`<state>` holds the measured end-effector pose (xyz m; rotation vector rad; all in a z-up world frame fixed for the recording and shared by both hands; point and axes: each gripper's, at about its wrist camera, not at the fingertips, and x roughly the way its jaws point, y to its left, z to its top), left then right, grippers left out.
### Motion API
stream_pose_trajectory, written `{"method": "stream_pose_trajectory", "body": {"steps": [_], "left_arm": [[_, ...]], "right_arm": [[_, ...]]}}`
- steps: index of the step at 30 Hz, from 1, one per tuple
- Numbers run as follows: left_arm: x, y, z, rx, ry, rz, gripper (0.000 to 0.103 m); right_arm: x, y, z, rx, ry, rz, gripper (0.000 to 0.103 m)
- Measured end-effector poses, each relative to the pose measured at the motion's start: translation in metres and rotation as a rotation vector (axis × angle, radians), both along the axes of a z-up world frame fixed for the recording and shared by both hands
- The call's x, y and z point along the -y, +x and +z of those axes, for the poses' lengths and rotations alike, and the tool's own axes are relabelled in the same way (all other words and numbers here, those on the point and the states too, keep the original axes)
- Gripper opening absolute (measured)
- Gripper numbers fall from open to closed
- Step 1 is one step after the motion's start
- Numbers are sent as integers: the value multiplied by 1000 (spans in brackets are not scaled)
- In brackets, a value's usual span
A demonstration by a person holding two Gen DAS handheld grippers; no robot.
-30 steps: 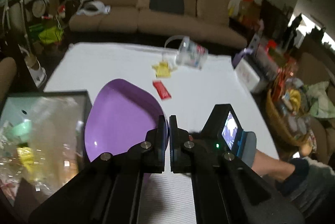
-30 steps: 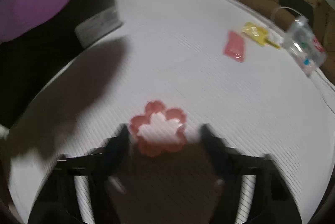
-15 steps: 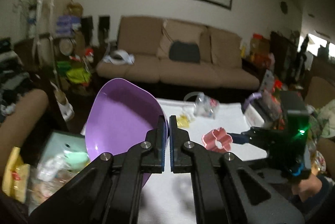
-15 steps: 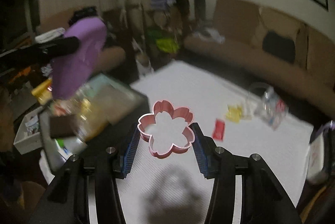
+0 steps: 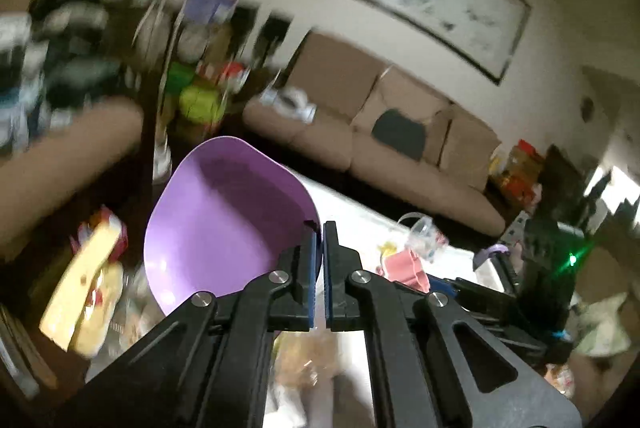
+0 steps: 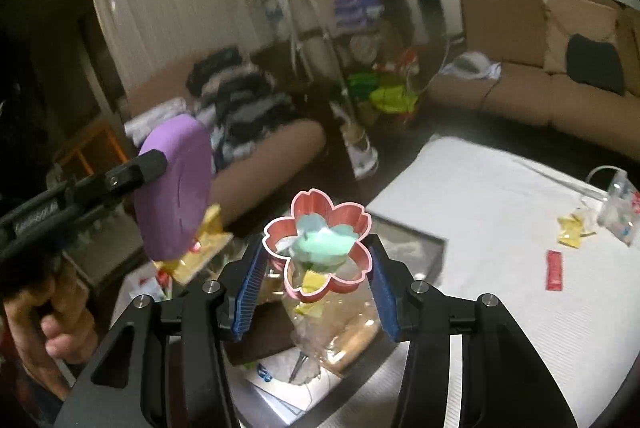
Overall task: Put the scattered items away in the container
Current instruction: 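Carry the case and flower cutter over the box and open both tools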
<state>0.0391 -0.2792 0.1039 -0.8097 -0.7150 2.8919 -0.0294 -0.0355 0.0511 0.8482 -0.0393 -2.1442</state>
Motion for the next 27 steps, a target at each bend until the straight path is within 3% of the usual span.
{"method": "stream_pose_trajectory", "body": {"steps": [2,5,11,12,13,14,15,17,20,23,27], "left_arm": [[22,-9,-23,64,34,35,4],[32,-21,-47,162,2,75,3],[19,-40,-56,228,-70,81,5],[18,-41,-55,236,-72,94,17],[16,-42,-55,246,-58,109,26],[13,-40,-54,244,-31,118,48],[8,-37,-50,231,-26,124,61],[-3,-33,-39,200,-57,137,68],[-21,-26,-20,145,-71,129,88],[-54,-24,1,58,-80,51,103],[-128,-40,9,13,-187,-101,103]], "right_arm": [[27,-4,-19,43,32,32,51],[52,-9,-42,86,73,60,51],[76,-9,-60,67,121,103,55],[77,-7,-60,52,136,107,60],[77,-6,-61,33,150,107,77],[74,-3,-59,-2,159,103,88],[70,-1,-58,-27,160,101,88],[59,3,-55,-64,161,103,89],[23,3,-46,-101,149,66,90],[-25,-1,-40,-132,147,-3,94],[-109,-25,-47,-115,219,-152,95]]}}
